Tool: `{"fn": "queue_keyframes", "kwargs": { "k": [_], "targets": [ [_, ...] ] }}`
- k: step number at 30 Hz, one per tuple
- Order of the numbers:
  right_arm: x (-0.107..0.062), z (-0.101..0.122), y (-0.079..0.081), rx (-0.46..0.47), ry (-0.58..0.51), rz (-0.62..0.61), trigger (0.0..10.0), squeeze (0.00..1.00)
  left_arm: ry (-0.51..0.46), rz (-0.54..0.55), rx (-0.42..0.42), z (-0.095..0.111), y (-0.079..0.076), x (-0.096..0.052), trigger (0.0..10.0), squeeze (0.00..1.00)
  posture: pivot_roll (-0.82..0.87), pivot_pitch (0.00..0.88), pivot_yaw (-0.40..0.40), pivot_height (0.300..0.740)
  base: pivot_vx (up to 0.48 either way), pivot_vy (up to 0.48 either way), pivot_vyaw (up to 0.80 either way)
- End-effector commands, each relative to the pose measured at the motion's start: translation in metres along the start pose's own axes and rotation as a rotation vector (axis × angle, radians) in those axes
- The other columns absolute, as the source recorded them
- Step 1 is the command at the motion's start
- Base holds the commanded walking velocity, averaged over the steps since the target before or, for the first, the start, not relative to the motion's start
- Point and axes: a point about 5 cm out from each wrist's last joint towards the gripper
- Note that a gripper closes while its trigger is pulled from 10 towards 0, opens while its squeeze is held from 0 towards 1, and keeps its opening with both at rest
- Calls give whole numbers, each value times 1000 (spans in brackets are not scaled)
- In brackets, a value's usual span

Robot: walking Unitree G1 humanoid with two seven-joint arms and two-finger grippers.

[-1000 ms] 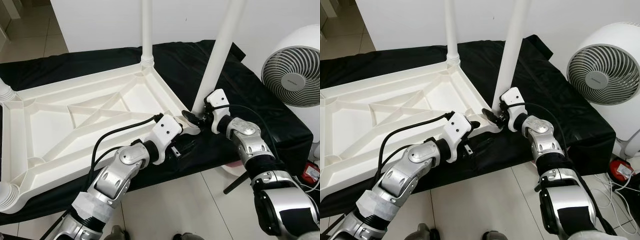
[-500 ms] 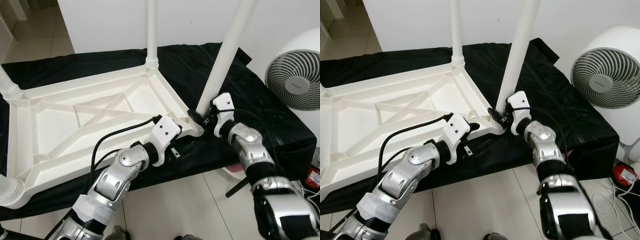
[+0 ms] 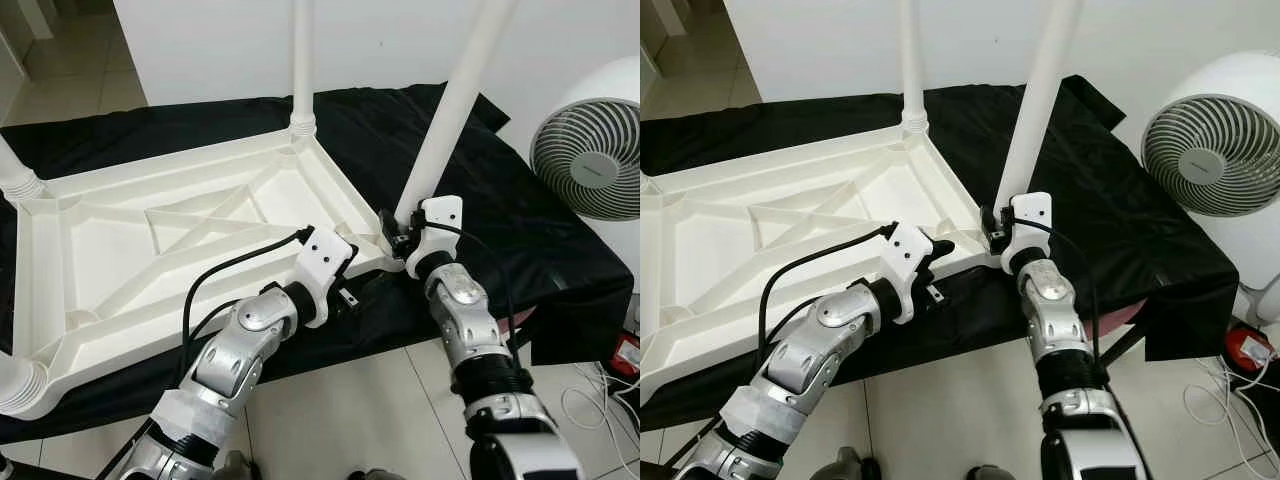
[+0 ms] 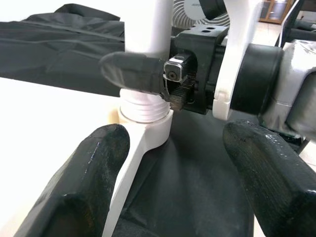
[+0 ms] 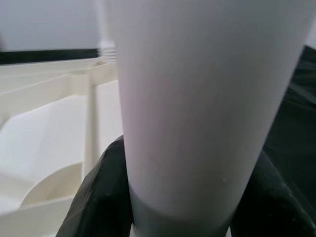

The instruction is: Building children table

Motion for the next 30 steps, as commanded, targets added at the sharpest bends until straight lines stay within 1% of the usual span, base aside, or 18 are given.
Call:
{"fn": "queue_keyframes", "kwargs": {
  "k": [1, 2, 3, 4, 5, 7, 13, 14, 15, 17, 19, 21, 22, 25, 26, 27, 29, 30],
  "targets": [
    [-5, -5, -8, 34, 43, -117, 10000, 0, 24, -3, -1, -6, 1, -1, 10000, 0, -78, 58, -11, 740, 0, 0, 0],
    [-7, -3, -4, 38, 62, -177, 10000, 0, 29, -9, 1, -7, 0, -1, 10000, 0, -77, 61, -12, 740, 0, 0, 0],
    [-9, -2, 4, 74, 77, -185, 10000, 0, 33, -14, 4, -8, -1, -1, 10000, 0, -77, 61, -12, 740, 0, 0, 0],
    [-9, -2, 4, 74, 77, -185, 10000, 0, 33, -14, 4, -8, -1, -1, 10000, 0, -77, 61, -12, 740, 0, 0, 0],
    [-9, 0, 10, 74, 75, -165, 10000, 0, 35, -17, 5, -8, -2, -1, 10000, 0, -78, 60, -9, 740, 0, 0, 0],
    [-10, 1, 13, 71, 71, -144, 10000, 0, 38, -23, 9, -9, -3, -1, 10000, 0, -77, 61, -11, 740, 0, 0, 0],
    [-12, 2, 13, 69, 72, -115, 10000, 0, 47, -36, 21, -10, -4, -1, 10000, 0, -77, 64, -17, 740, 0, 0, 0],
    [-12, 0, 12, 59, 77, -115, 10000, 43, 48, -35, 23, -10, -3, -1, 10000, 0, -77, 64, -17, 740, 0, 0, 0],
    [-10, 0, 10, 46, 72, -110, 10000, 1000, 49, -31, 25, -10, -2, -1, 10000, 0, -81, 68, -20, 740, 0, 0, 0],
    [-9, 1, 10, 36, 68, -109, 10000, 1000, 49, -28, 26, -10, -2, 0, 10000, 0, -81, 68, -20, 740, 0, 0, 0],
    [-5, 8, 11, 71, 34, -53, 10000, 1000, 55, -26, 41, -10, -2, 0, 10000, 0, -78, 72, -22, 740, 0, 0, 0],
    [-3, 10, 11, 86, 21, -36, 10000, 1000, 59, -25, 49, -10, -2, 0, 10000, 0, -77, 77, -20, 740, 0, 0, 0],
    [0, 13, 7, 95, 10, 4, 10000, 1000, 57, -18, 55, -10, -1, -1, 10000, 0, -75, 80, -18, 740, 0, 0, 0],
    [1, 14, 5, 93, 8, 18, 10000, 1000, 55, -16, 55, -9, 0, -1, 10000, 0, -75, 80, -18, 740, 0, 0, 0],
    [4, 13, 1, 51, 3, 109, 10000, 0, 51, -10, 57, -8, 1, -1, 10000, 0, -74, 79, -17, 740, 0, 0, 0],
    [4, 13, 1, 51, 3, 109, 10000, 0, 51, -10, 57, -8, 1, -1, 10000, 0, -74, 79, -17, 740, 0, 0, 0],
    [5, 11, -3, 21, -2, 181, 10000, 0, 50, -8, 61, -8, 1, -1, 10000, 0, -74, 79, -17, 740, 0, 0, 0],
    [5, 11, -3, 21, -2, 181, 10000, 0, 50, -8, 61, -8, 1, -1, 10000, 0, -74, 79, -17, 740, 0, 0, 0]
  ]
}}
Point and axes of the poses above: a point about 5 cm out from each wrist's last joint towards the gripper, its own x axis pointing out of the wrist towards the gripper, its own z axis along the axis of the wrist's last joint, y = z × x, and after that the axes turned 14 degrees about -x, right-handed
